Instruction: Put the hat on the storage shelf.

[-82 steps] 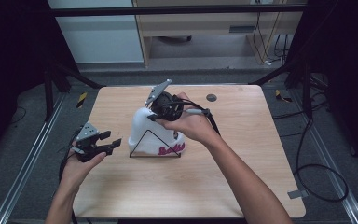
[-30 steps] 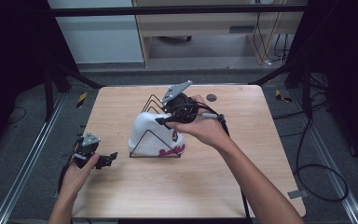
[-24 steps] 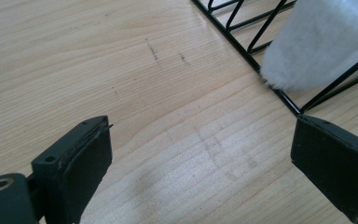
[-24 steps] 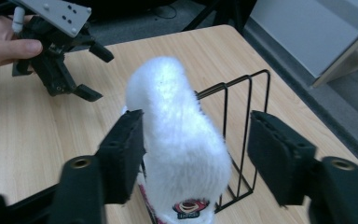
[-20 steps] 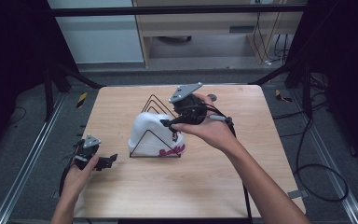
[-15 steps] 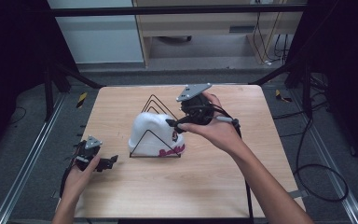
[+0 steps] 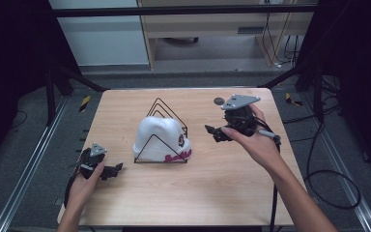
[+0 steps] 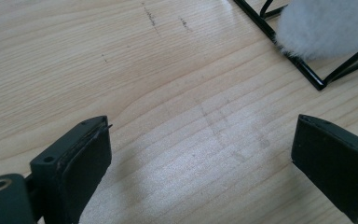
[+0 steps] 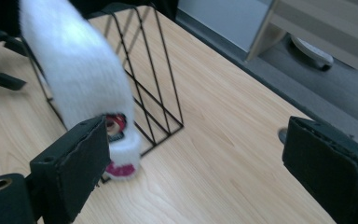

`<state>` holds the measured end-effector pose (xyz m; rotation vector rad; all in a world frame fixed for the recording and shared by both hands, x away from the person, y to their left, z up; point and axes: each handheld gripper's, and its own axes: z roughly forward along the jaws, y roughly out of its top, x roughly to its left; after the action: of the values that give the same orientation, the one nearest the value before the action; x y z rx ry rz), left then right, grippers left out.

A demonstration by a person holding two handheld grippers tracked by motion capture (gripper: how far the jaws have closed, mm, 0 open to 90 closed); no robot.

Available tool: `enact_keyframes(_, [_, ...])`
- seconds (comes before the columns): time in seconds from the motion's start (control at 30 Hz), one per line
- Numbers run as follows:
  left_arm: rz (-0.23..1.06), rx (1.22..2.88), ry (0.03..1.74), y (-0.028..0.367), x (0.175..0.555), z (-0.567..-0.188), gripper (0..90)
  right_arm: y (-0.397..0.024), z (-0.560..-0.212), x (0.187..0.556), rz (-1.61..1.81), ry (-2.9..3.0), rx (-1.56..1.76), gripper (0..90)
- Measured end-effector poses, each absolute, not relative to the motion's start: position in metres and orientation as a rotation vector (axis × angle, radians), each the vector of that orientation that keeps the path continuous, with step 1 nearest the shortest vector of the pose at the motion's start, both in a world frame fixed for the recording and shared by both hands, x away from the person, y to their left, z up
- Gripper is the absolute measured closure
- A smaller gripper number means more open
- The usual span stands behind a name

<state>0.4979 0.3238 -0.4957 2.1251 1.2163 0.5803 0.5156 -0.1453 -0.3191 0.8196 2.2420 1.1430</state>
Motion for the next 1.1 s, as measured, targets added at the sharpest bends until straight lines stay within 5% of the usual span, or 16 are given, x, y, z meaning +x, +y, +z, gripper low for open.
enact_keyframes(1.1, [0.551,2.077,1.230,0.325,0.499,-0.507,1.1,-0.258,-0.433,0.488,1.038,2.136,1.201,12.7])
